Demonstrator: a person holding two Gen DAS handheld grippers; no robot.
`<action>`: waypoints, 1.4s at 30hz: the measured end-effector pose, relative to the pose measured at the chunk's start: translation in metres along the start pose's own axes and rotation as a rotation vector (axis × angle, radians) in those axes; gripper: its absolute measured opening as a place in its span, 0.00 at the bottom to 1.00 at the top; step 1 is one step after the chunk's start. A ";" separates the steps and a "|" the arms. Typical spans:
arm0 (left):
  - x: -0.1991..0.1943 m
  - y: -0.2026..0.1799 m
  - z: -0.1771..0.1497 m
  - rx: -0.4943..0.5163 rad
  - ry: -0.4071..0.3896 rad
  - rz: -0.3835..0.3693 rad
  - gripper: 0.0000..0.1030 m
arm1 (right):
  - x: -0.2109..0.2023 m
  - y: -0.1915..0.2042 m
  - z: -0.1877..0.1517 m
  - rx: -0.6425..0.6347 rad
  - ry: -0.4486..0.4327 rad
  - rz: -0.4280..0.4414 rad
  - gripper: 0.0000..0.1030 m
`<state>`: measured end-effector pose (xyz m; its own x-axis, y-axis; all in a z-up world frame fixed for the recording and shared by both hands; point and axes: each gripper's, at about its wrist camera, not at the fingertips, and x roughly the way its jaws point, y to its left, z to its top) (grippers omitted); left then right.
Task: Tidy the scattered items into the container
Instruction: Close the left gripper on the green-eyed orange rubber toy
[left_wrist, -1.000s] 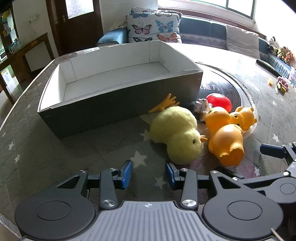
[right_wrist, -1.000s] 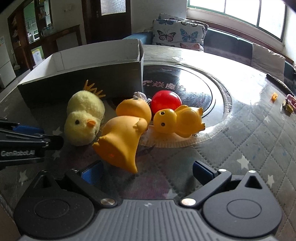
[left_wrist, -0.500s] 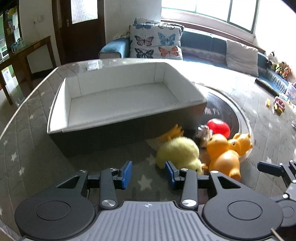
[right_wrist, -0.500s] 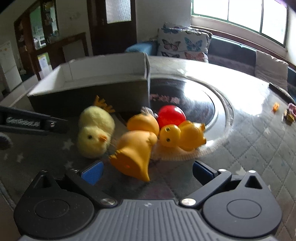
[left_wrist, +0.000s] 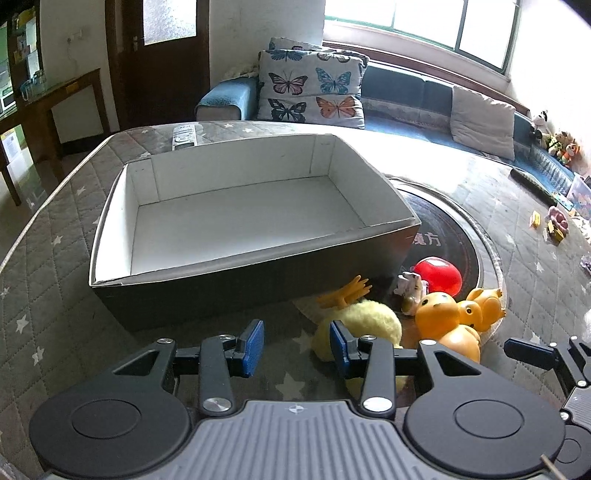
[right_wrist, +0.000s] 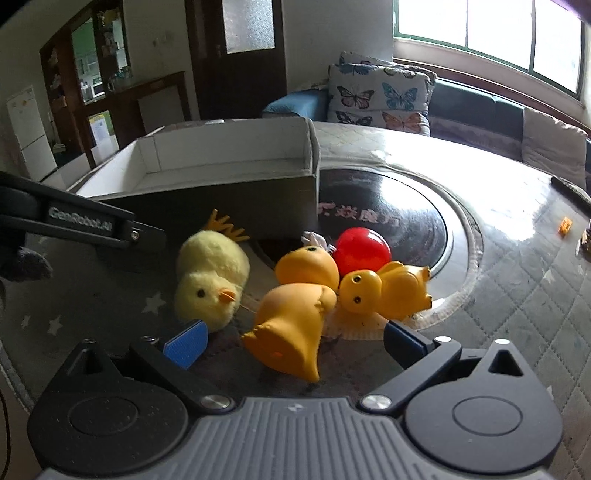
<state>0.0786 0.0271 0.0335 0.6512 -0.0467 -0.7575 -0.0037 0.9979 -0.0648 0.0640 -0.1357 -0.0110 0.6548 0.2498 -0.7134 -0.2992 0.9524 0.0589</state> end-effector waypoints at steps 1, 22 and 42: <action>0.001 -0.001 0.000 0.001 0.002 -0.003 0.41 | 0.002 -0.002 0.000 0.008 0.005 -0.003 0.98; 0.015 -0.053 0.018 0.055 0.029 -0.168 0.41 | 0.006 -0.023 -0.011 0.095 0.053 0.131 0.45; 0.057 -0.090 0.020 0.069 0.195 -0.259 0.43 | -0.003 -0.029 -0.020 0.084 0.050 0.166 0.46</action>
<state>0.1312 -0.0641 0.0087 0.4660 -0.3007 -0.8321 0.1989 0.9520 -0.2326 0.0570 -0.1679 -0.0251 0.5657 0.3974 -0.7226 -0.3395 0.9107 0.2351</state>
